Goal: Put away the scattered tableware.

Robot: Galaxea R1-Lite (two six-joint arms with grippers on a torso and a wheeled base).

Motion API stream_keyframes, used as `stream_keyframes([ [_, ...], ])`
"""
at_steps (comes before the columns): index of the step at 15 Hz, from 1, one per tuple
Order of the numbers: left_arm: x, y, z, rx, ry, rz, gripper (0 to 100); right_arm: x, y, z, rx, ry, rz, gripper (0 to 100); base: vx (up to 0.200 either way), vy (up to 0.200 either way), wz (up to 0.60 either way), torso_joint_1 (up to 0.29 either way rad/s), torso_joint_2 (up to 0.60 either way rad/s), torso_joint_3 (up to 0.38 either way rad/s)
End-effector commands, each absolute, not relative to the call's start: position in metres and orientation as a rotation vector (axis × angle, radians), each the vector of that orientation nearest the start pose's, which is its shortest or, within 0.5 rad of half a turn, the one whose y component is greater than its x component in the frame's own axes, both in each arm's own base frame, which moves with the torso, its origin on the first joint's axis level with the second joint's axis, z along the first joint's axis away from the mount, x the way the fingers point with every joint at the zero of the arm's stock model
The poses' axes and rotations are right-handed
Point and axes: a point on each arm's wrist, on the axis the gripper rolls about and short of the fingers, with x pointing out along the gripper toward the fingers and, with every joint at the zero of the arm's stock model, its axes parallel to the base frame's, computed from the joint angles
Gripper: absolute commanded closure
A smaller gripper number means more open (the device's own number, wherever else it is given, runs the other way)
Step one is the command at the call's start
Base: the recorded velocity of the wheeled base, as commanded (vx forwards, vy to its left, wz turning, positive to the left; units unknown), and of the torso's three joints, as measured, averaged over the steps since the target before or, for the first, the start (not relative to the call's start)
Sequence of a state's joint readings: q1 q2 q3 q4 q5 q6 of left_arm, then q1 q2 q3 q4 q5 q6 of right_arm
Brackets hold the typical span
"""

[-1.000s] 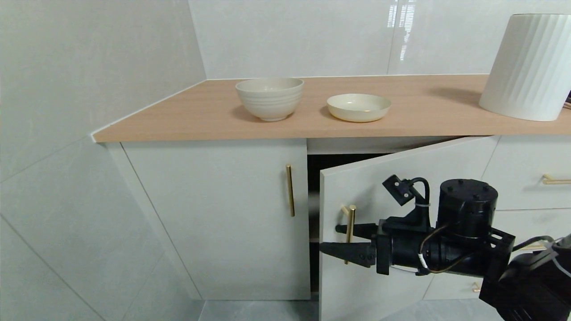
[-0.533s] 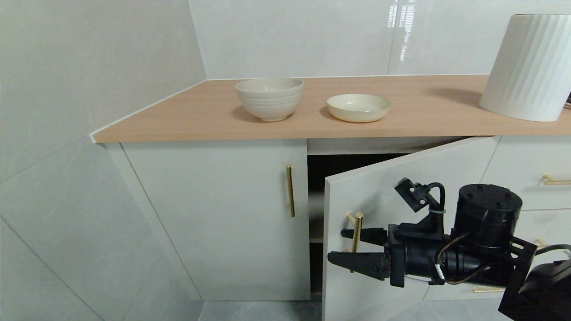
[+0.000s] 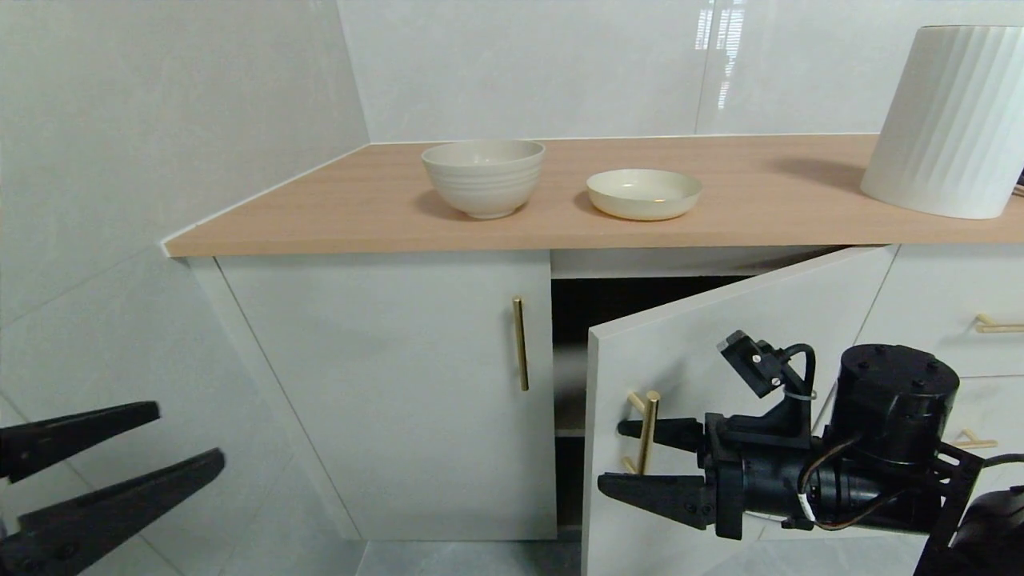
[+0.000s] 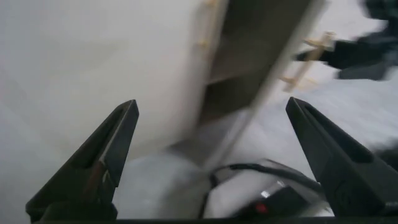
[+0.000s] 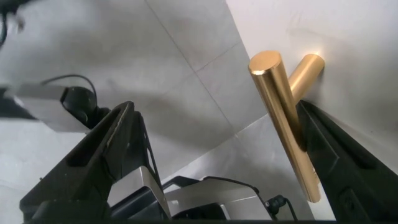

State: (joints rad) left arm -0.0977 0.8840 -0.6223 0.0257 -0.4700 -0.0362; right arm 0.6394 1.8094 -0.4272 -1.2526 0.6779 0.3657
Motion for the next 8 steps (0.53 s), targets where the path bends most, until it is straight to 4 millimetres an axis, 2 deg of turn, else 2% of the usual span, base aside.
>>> stream_keyframes([
  [1, 0.147, -0.042, 0.216, -0.097, 0.447, -0.679, 100, 0.211, 0.174, 0.117, 0.312, 0.403, 1.274, 0, 0.000, 0.000, 0.00, 0.000, 0.00, 0.000],
  [2, 0.155, -0.044, 0.213, -0.098, 0.462, -0.684, 100, 0.210, 0.174, 0.116, 0.312, 0.406, 1.274, 0, 0.000, 0.000, 0.00, 0.000, 0.00, 0.000],
  [4, 0.189, -0.062, 0.198, -0.105, 0.491, -0.725, 100, 0.208, 0.173, 0.114, 0.312, 0.419, 1.271, 0, 0.000, 0.000, 0.00, 0.000, 0.00, 0.000],
  [5, 0.195, -0.067, 0.194, -0.115, 0.502, -0.734, 100, 0.208, 0.172, 0.113, 0.312, 0.421, 1.270, 0, 0.000, 0.000, 0.00, 0.000, 0.00, 0.000],
  [6, 0.213, -0.082, 0.182, -0.138, 0.517, -0.766, 100, 0.208, 0.172, 0.114, 0.312, 0.417, 1.270, 0, 0.000, 0.000, 0.00, 0.000, 0.00, 0.000],
  [7, 0.219, -0.086, 0.178, -0.145, 0.522, -0.773, 100, 0.207, 0.172, 0.115, 0.312, 0.416, 1.270, 0, 0.000, 0.000, 0.00, 0.000, 0.00, 0.000],
  [8, 0.242, -0.110, 0.158, -0.179, 0.525, -0.821, 100, 0.207, 0.171, 0.112, 0.311, 0.428, 1.267, 0, 0.000, 0.000, 0.00, 0.000, 0.00, 0.000],
])
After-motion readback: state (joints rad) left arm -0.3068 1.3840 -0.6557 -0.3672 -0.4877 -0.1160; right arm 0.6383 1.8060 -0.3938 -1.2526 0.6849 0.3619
